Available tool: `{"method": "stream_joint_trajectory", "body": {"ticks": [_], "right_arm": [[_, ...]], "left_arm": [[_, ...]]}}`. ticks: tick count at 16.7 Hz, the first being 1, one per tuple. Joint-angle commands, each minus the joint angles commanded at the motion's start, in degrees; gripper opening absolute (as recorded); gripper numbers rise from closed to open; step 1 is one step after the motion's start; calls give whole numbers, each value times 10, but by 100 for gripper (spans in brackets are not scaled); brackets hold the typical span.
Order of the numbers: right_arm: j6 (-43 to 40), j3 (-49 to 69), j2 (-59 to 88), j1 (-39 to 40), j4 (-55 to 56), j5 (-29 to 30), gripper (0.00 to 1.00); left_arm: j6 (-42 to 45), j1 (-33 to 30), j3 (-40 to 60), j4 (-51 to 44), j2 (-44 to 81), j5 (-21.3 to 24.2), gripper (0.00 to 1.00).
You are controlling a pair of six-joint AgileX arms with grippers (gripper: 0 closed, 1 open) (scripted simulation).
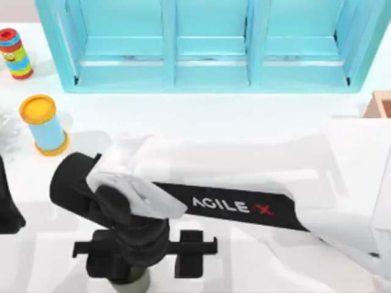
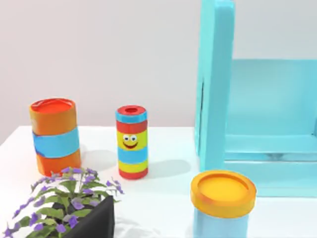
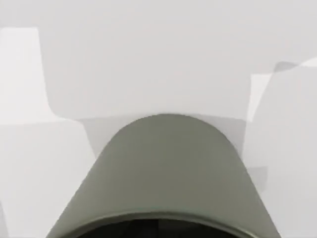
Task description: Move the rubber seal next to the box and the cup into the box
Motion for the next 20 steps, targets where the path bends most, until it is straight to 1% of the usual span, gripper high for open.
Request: {"method": "stream_joint_trajectory", "body": {"ticks": [7,8,17,20], "right_arm": [[0,0,0,0,0,0,2],[0,0,0,0,0,0,0],[-1,-2,-3,-2,-2,0,0],[-18,-31,-43,-20,-27,-1,0]], "left_arm": [[0,0,0,0,0,0,100],[0,0,0,0,0,0,100],[0,0,0,0,0,0,100],[0,0,0,0,0,0,100]]}}
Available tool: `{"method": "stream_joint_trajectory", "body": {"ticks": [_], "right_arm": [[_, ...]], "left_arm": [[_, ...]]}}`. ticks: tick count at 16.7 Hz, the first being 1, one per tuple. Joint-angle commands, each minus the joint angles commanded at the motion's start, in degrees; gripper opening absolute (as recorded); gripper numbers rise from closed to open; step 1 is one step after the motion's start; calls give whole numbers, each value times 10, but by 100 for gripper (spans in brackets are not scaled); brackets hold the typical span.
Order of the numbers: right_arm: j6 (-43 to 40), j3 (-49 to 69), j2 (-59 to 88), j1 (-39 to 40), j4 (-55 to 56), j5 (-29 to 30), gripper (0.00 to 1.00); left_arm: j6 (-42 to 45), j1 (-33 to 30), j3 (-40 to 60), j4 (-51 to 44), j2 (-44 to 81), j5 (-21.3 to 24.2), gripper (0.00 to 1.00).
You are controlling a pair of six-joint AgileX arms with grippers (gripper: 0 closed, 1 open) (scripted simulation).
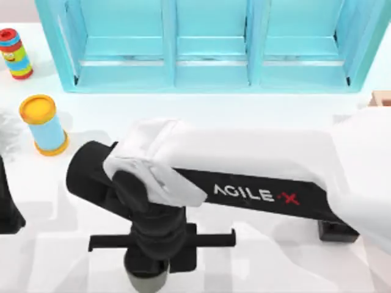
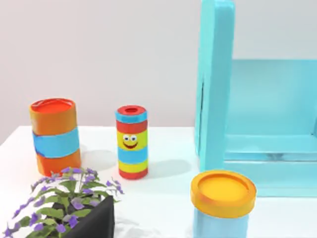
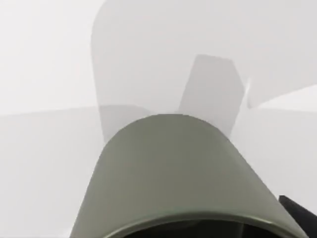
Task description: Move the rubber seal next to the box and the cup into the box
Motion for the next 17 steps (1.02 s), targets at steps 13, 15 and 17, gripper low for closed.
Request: {"method": "stream_joint_trajectory", "body": {"ticks": [13,15,17], "right_arm": [[-53,-92,-193,-48,-84,-1,0],[-58,-94,-194,-53,-84,0,0],[-84,-102,-200,-79,-84,0,0]], "left_arm": [[0,0,0,0,0,0,100],[0,0,0,0,0,0,100],[0,0,0,0,0,0,100]]}}
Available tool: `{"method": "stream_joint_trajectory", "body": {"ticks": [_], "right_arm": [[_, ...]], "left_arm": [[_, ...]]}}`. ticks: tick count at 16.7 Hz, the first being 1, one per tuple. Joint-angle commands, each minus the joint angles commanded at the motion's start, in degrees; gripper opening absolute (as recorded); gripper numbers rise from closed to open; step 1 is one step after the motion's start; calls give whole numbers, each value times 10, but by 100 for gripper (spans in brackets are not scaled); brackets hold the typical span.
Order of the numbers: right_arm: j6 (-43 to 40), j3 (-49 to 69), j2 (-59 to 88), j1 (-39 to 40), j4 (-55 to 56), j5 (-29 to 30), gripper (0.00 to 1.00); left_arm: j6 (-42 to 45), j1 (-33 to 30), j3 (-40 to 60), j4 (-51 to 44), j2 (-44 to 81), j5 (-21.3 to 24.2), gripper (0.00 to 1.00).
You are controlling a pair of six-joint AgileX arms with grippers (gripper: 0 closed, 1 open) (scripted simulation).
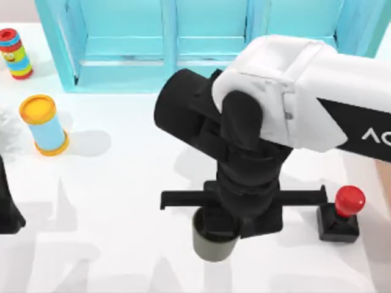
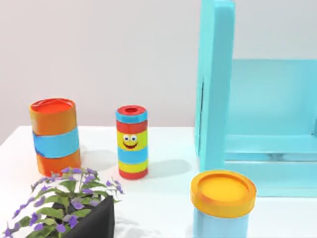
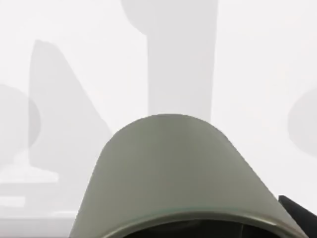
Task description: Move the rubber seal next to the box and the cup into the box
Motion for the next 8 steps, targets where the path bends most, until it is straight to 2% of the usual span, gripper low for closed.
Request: {"method": "stream_joint_trajectory", "body": {"ticks": [4,8], "right_arm": [[-111,-31,-25,-111,2,2,0],[-278,-73,-62,-277,7,6,0]], "left_arm": [[0,0,0,0,0,0,100],[0,0,0,0,0,0,100]]}}
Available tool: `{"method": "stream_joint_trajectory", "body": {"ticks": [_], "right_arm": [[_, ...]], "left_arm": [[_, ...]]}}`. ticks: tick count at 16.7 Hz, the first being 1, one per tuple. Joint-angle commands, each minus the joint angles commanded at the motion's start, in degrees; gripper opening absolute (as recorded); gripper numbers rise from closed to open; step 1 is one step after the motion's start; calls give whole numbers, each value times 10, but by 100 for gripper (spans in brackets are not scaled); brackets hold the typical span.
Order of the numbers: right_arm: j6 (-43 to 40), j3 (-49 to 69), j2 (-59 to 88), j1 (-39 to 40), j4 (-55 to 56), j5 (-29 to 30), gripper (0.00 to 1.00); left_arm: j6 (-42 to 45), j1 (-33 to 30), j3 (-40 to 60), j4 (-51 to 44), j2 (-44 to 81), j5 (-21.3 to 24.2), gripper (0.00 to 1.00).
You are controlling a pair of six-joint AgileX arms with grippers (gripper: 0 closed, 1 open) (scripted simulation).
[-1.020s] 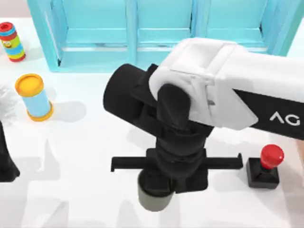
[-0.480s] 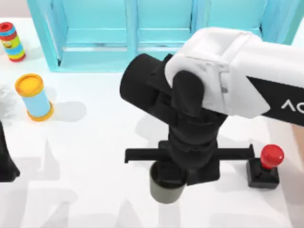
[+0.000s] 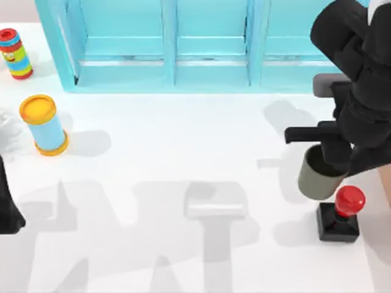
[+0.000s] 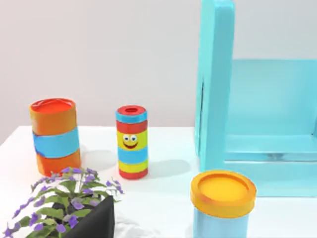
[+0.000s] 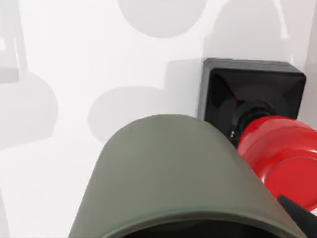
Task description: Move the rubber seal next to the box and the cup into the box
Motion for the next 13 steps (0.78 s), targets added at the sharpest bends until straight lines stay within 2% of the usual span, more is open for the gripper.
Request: {"method": "stream_joint_trajectory", "body": {"ticks": [8,13], "right_arm": [[-368,-113,-102,-365,29,10,0],[-527,-180,-161,-523,50,16,0]], "left_arm": [[0,0,0,0,0,0,100],[0,0,0,0,0,0,100]]}}
